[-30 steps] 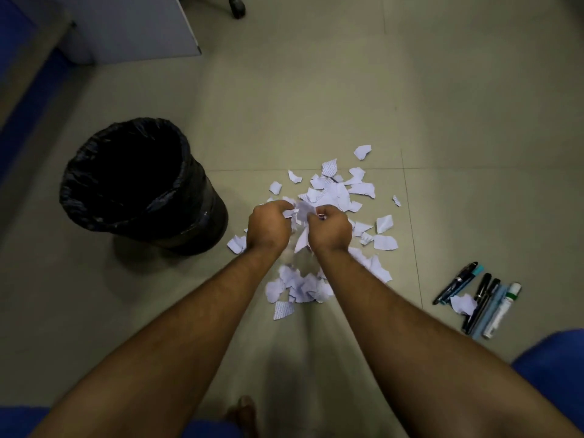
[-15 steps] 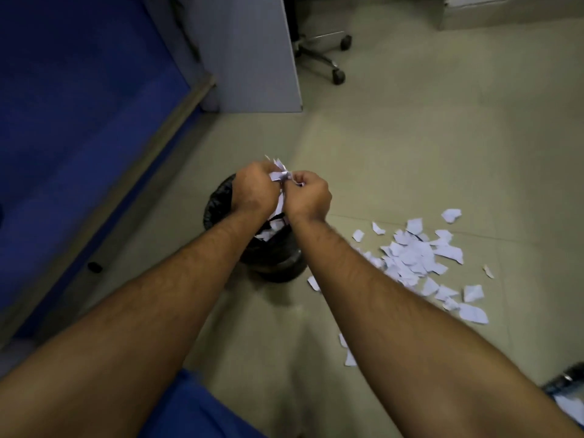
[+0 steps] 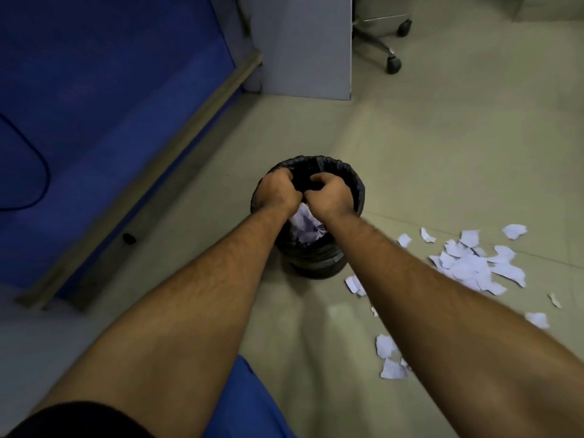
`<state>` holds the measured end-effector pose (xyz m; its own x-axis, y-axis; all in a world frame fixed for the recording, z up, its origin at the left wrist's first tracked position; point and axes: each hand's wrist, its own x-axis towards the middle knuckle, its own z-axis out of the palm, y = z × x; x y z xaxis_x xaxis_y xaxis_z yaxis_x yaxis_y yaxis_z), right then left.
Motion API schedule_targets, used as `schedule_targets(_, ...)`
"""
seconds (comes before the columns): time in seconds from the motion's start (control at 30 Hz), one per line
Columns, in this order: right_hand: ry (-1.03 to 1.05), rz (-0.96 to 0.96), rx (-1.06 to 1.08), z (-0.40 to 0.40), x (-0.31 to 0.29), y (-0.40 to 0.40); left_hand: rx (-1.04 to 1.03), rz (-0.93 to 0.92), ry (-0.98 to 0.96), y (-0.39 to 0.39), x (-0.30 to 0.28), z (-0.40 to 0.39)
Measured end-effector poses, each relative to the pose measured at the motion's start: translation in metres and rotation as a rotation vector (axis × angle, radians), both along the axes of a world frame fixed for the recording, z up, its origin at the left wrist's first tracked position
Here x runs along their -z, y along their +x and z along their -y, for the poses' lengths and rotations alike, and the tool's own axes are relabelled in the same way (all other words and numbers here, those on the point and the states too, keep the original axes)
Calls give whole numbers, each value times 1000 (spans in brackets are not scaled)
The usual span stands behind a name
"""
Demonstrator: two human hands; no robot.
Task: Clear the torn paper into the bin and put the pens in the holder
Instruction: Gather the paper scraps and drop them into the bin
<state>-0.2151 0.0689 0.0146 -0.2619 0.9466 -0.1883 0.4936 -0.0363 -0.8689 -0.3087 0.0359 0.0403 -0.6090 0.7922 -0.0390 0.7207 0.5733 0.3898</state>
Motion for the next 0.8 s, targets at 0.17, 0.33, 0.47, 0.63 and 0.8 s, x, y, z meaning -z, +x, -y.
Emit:
schedule_targets(0.17, 30, -135, 134, -2, -12, 11, 56, 41, 35, 17, -8, -4)
schedule_targets(0.33, 107, -186, 333, -5, -20, 46, 73, 207, 118, 47, -14, -17)
schedule_targets(0.47, 138, -164, 550, -15, -4, 106, 151, 280, 150, 112, 4, -41)
schedule_targets(0.63, 32, -58, 662, -14, 50, 197, 247, 395, 24, 209, 75, -44)
schedule_targets(0.8, -82, 266, 550, 12, 138, 271, 344, 445, -115, 254, 164, -24)
